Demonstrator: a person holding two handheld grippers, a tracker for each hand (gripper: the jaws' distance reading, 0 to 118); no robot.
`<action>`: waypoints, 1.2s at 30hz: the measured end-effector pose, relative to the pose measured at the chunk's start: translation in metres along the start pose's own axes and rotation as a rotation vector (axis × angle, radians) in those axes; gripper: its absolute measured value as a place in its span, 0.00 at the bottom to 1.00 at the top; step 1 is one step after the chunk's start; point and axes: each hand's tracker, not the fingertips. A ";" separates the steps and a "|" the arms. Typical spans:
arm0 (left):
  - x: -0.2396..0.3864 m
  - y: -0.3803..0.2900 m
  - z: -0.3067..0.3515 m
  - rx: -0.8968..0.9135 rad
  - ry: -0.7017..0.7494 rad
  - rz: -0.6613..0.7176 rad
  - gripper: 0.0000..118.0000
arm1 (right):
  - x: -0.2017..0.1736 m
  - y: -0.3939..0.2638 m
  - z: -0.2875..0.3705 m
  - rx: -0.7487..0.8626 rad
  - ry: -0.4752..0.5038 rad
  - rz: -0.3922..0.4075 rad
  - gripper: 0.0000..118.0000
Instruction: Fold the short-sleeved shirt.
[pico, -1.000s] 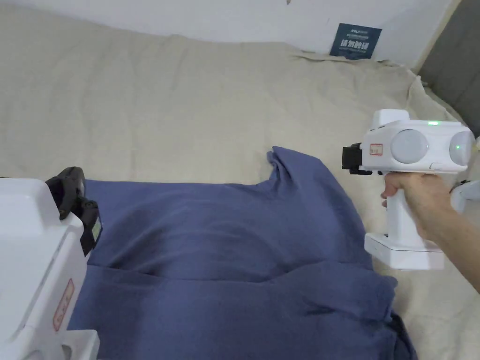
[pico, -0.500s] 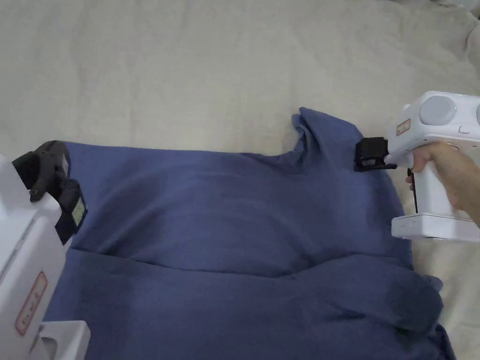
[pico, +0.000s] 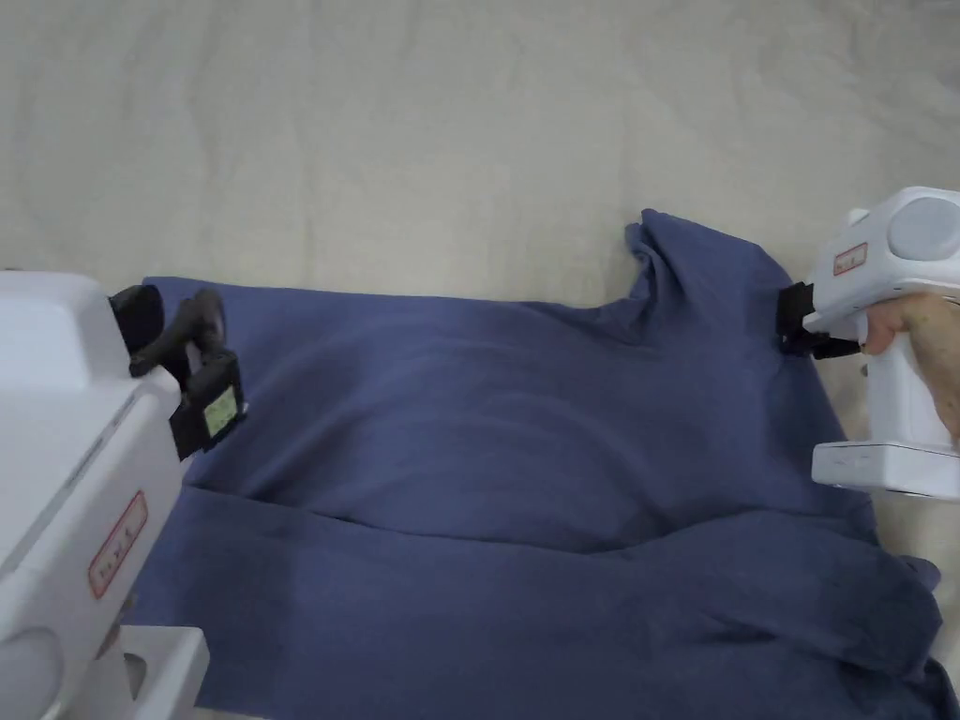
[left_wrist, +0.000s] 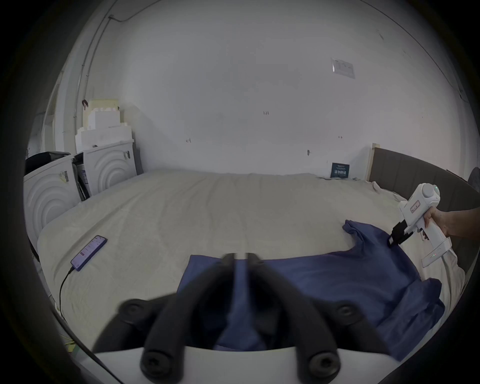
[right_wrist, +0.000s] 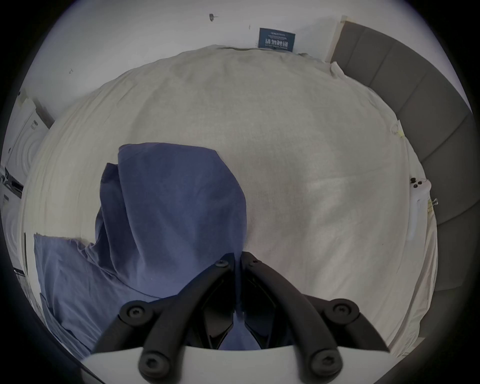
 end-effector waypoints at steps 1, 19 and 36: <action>-0.005 0.004 -0.003 -0.009 -0.002 0.003 0.65 | 0.000 0.000 0.002 0.002 0.003 0.000 0.02; -0.100 0.060 -0.192 -0.536 0.047 0.025 1.00 | 0.001 -0.002 0.025 0.052 0.000 0.038 0.02; -0.100 0.023 -0.263 -0.687 0.062 -0.006 0.30 | 0.003 -0.007 0.026 0.045 0.005 0.029 0.02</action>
